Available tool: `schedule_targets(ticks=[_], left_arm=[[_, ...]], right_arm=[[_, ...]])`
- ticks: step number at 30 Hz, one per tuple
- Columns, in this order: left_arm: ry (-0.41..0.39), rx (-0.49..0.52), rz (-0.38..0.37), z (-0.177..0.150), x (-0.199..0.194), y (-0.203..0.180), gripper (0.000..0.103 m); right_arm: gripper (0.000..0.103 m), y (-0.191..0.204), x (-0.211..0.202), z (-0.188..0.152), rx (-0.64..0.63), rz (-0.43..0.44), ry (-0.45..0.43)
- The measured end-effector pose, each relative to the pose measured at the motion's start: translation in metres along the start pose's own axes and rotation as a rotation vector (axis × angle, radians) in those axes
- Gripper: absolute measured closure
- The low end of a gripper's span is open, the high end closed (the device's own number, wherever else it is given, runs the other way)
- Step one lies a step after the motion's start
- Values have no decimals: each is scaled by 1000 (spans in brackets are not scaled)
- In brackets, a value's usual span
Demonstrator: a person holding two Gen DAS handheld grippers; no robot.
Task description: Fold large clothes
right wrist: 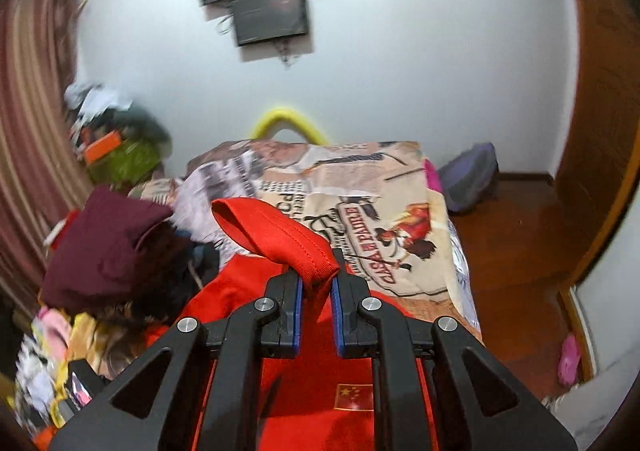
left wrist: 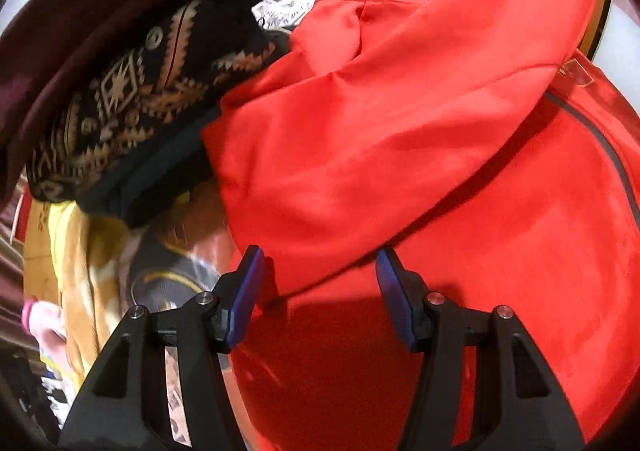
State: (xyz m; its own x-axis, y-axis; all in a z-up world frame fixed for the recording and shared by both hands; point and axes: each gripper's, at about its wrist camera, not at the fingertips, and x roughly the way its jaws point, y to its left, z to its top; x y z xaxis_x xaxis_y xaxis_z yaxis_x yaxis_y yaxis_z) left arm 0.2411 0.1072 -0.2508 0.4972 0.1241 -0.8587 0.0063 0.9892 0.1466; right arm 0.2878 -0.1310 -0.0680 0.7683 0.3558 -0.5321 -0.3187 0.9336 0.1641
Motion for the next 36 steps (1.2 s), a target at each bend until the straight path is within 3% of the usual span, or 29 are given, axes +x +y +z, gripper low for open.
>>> schedule_targets(ticks=[1,2,3,4,9,12,24,30,36], left_arm=[[-8,6,3,2,1,-1,56],[-14,13,7,4,2,-2,82],[-8,13,12,6,4,-1,94],[-13,0,14,8,4,1,100],[-111,-96,-1,9,-23,24,102],[-126,-127,5,4,-31,36,102],[-9,-178,-19,-34,-6,32,102],[4,-193,-6,-41,0,27,101],[29,-162,6,-42,-2,22,96]], right_arm=[[93,-7,0,0,20,0,1],[93,-13,1,-1,39,-5,2],[93,-20,1,-3,54,-12,2],[93,-26,0,-4,66,-15,3],[93,-50,-2,-21,99,-32,34],[93,-63,1,-45,99,-46,76],[93,-124,30,-165,344,-56,312],[93,-130,27,-191,388,-53,356],[91,-126,22,-191,348,-64,357]])
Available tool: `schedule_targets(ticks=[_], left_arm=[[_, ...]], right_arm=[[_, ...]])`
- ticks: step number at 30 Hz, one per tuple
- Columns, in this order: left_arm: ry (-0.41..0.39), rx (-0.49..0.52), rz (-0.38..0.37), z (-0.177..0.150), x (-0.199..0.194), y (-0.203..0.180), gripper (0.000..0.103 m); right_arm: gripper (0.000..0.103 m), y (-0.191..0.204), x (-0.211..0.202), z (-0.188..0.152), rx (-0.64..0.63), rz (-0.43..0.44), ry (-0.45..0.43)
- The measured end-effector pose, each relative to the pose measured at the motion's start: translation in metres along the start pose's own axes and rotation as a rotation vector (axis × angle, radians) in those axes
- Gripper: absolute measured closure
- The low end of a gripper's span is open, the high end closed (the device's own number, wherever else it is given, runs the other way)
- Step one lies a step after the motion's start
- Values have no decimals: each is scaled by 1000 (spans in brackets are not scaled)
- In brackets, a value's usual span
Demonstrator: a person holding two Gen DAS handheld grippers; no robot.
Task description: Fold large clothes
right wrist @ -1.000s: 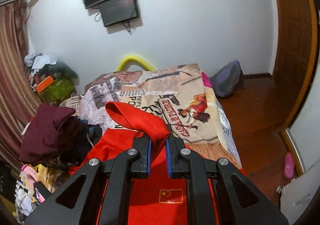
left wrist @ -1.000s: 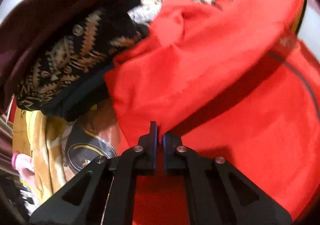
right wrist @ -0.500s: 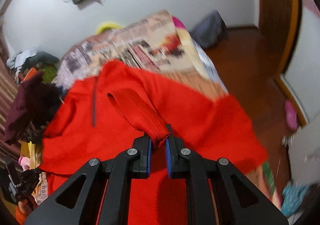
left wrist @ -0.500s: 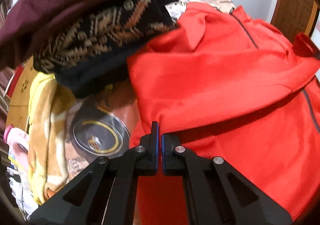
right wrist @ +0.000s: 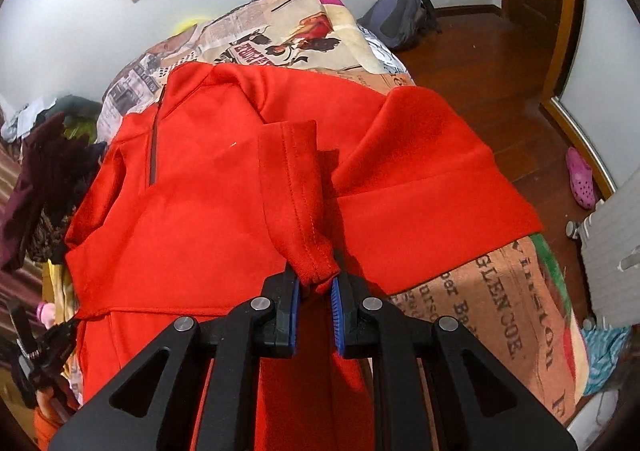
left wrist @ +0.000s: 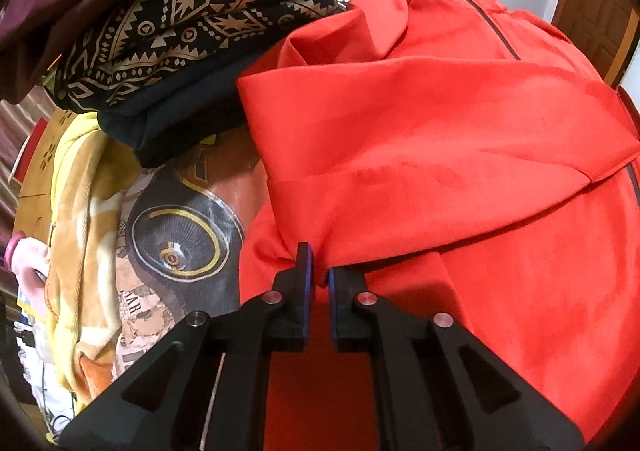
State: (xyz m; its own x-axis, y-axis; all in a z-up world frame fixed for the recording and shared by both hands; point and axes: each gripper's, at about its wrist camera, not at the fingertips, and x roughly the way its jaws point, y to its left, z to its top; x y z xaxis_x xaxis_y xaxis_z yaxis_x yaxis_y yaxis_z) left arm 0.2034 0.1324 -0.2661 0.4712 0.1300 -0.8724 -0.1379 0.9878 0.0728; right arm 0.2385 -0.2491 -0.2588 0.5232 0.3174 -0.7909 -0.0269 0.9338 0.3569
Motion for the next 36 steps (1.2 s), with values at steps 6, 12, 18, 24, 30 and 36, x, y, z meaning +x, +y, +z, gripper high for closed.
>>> schedule_targets(ticks=[6,12,18,24,30,36], left_arm=[[32,-3,-20,-5,-11,2,90],[11,-2,-23,-2,-33,2,75],[-79,-11,-36,24,-63,-8,59],[-164,-2,-77,60,-84,-28,53],[-196,17,-129,88,-81,-57,53],[-164,34,-178,101,-61,-84,53]], right_arm=[[76,-5,-7,-2,-8,-77,-15],[66,-21,-32,2,-1,-156,-75],[66,-36,-66,9,18,-165,-147],[46,-51,-85,14,73,-175,-221],[44,-76,-76,15,147,-138,-194],[44,-112,-33,12,271,-43,-31]])
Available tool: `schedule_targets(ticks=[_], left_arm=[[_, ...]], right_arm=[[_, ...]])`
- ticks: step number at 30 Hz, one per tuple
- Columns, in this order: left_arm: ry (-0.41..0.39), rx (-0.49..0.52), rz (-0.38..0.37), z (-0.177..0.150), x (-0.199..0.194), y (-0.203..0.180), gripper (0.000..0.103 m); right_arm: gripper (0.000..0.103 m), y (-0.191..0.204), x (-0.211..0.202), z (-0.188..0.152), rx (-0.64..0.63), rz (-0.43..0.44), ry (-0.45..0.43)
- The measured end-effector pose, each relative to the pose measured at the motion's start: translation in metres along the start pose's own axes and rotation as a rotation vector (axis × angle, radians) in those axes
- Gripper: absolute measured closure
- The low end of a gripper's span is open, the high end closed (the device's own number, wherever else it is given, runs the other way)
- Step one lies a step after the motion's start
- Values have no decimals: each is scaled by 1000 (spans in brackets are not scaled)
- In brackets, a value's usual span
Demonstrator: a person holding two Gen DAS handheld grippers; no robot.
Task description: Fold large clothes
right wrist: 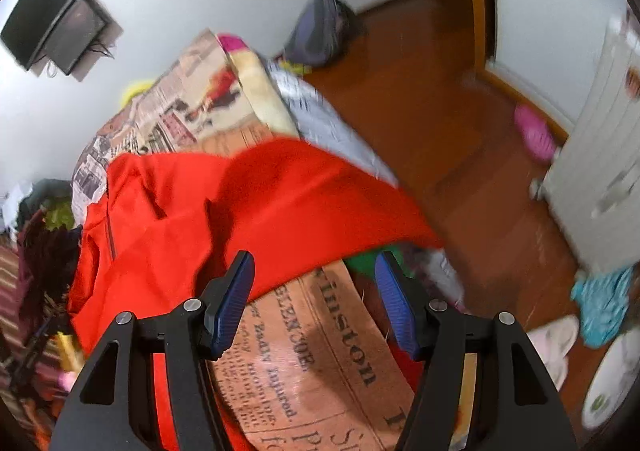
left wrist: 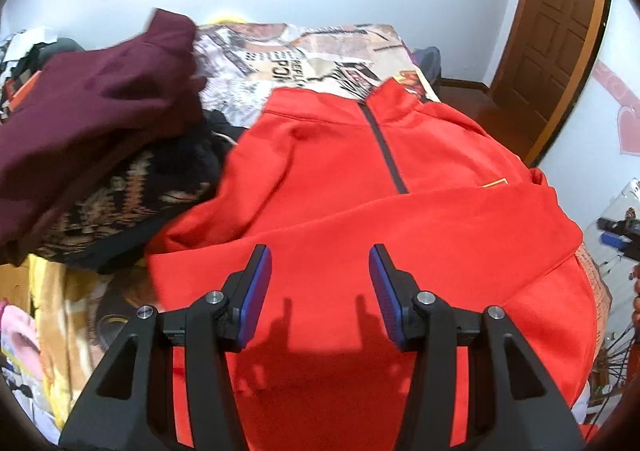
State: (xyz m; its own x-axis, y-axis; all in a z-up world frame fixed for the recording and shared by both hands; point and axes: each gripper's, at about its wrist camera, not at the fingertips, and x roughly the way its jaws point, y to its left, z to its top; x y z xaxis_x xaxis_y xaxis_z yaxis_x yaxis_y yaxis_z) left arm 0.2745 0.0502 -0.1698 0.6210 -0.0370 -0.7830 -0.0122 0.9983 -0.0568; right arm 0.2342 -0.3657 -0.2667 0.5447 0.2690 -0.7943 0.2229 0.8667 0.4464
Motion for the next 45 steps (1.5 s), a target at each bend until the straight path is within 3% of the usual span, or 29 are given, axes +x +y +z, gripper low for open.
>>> schedule_targets(ticks=[5,11,20,22,28,33,39,42,45], left_arm=[[42,14,-27,-4,20,-14,53],[108,45,-35,-15,47,-27,53],[139,38,-35,-23,64,-33,53],[137,37,-32,-22,62,-32,53],[127,50,-9,-25,54,-29,53],[106,51,-1,-28,41,-25,53],[80,50,-11,-29,24,-22,53],[61,42,-21,-28,15,-21,53],[46,36,-31,-30,6,-20,53]], right_arm=[[44,-25,33,-1,118,88,116],[44,-43,54,12,223,135,147],[45,-50,71,38,242,51,142],[55,-48,72,42,239,25,124],[92,-34,52,54,169,-57,17],[94,-7,-6,63,84,-30,-155],[96,69,-81,52,-187,30,-338],[96,108,-99,36,-322,93,-361],[96,139,-95,17,-425,158,-322]])
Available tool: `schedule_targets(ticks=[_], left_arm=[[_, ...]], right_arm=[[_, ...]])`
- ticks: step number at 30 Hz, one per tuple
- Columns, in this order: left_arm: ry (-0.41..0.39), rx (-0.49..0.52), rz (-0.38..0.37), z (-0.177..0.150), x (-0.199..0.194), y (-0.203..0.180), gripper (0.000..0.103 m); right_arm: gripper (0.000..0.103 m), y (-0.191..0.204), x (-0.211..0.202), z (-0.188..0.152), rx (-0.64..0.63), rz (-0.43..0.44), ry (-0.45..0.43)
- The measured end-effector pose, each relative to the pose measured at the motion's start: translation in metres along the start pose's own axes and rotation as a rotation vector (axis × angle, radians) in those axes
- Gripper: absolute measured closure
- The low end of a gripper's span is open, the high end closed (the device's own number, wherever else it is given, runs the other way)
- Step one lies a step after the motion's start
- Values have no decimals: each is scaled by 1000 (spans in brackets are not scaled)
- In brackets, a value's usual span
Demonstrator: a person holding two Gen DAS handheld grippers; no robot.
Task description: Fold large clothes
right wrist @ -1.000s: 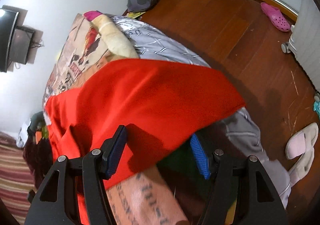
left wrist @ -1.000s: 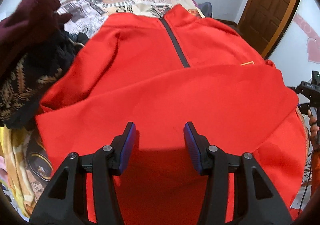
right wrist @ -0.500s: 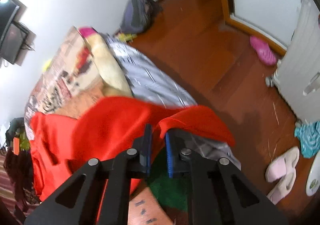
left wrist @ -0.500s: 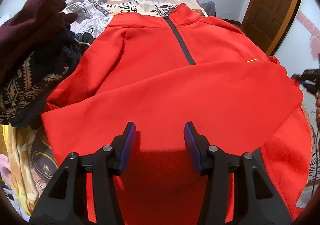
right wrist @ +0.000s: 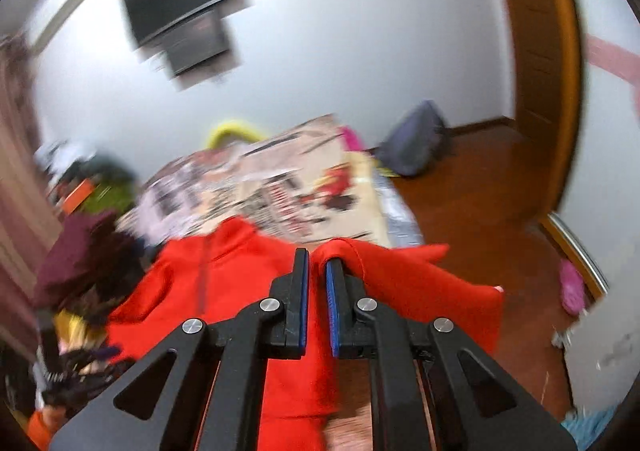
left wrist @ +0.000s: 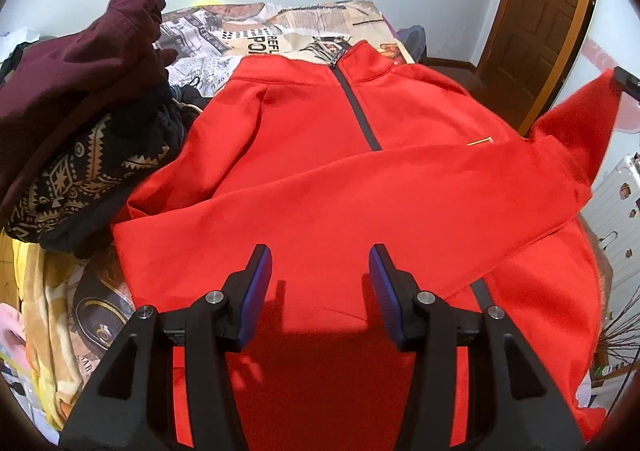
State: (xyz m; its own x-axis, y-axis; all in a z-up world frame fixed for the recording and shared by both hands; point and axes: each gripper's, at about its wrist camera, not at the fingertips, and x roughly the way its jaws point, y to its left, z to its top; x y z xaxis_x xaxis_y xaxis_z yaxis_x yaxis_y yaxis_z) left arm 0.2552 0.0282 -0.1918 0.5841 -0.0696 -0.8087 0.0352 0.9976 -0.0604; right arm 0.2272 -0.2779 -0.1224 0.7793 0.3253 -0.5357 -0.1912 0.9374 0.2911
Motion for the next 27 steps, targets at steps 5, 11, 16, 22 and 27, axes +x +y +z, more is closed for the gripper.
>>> schedule_targets(ticks=[5,11,16,22,27], left_arm=[[-10,20,-1,-7,-11,-1,53],[-13,59,11,-20,-19,-3,53],[5,56,4,-28,-15,-1,53],[14,43,-5,-28,-11,-3,53],[-3,51,-10,-23,-13,-9,53]], right_arm=[[96,40,43,-34,-106,79,151],[96,56,93,-78,-82,125,368],[95,62,108,-97,-88,90,457],[90,62,85,-91,-103,112,510],[79,49,58,-84,-78,98,445]])
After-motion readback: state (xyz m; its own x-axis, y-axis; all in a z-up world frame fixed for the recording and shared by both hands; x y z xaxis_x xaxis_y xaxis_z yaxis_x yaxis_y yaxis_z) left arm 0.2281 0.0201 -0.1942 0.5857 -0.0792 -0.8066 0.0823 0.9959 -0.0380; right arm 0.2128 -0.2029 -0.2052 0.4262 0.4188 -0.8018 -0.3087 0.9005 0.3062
